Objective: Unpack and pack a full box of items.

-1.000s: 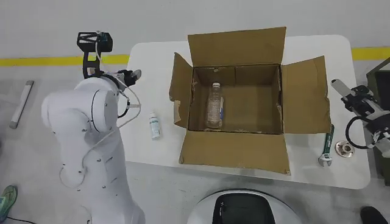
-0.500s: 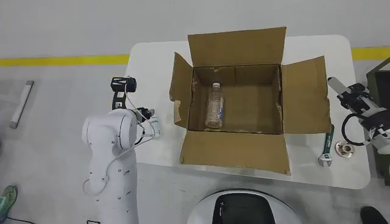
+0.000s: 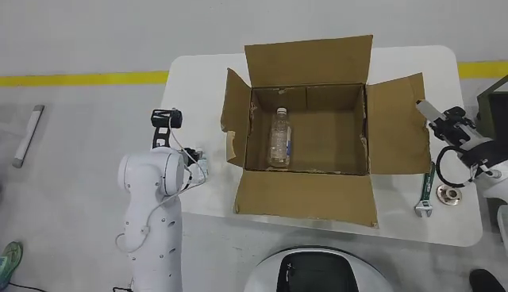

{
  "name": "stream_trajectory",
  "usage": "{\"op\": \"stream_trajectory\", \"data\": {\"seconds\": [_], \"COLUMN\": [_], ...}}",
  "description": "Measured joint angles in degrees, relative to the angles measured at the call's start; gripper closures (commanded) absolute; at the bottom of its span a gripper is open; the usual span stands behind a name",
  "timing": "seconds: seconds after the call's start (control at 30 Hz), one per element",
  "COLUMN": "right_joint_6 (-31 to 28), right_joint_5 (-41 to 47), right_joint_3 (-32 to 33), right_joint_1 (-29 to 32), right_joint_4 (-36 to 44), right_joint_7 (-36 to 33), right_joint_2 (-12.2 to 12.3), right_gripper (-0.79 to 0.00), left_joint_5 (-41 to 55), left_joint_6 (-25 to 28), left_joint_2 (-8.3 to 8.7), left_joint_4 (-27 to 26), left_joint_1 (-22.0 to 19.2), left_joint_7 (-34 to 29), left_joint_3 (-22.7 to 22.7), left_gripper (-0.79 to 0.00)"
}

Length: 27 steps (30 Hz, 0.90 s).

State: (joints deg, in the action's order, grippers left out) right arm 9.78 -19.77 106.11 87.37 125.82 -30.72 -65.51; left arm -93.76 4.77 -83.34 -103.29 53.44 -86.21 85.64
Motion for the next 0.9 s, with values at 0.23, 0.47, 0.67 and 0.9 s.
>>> {"op": "stream_trajectory", "data": {"seconds": [0.23, 0.47, 0.67, 0.9], "right_joint_6": [0.41, 0.37, 0.37, 0.31], "right_joint_5": [0.06, 0.36, 0.34, 0.47], "right_joint_3": [-0.14, 0.42, 0.55, 0.61], "right_joint_1": [-0.36, 0.05, -0.05, -0.2], "right_joint_4": [-0.21, -0.51, -0.56, -0.79], "right_joint_7": [0.19, 0.35, 0.22, 0.13], "right_joint_2": [0.1, 0.18, 0.29, 0.41], "right_gripper": [-0.785, -0.785, -0.785, -0.785], "left_joint_5": [6.81, 10.73, 13.05, 15.24], "left_joint_6": [-2.84, -3.15, -3.39, -2.87], "left_joint_2": [-0.28, -0.2, 0.22, 0.65], "left_joint_4": [6.45, 13.42, 18.57, 21.34], "left_joint_1": [-2.82, -4.73, -6.04, -6.72], "left_joint_7": [-1.48, -1.52, -0.71, 1.88], "left_joint_3": [-0.03, 0.12, 1.59, 2.04], "left_gripper": [-0.785, -0.785, -0.785, -0.785]}}
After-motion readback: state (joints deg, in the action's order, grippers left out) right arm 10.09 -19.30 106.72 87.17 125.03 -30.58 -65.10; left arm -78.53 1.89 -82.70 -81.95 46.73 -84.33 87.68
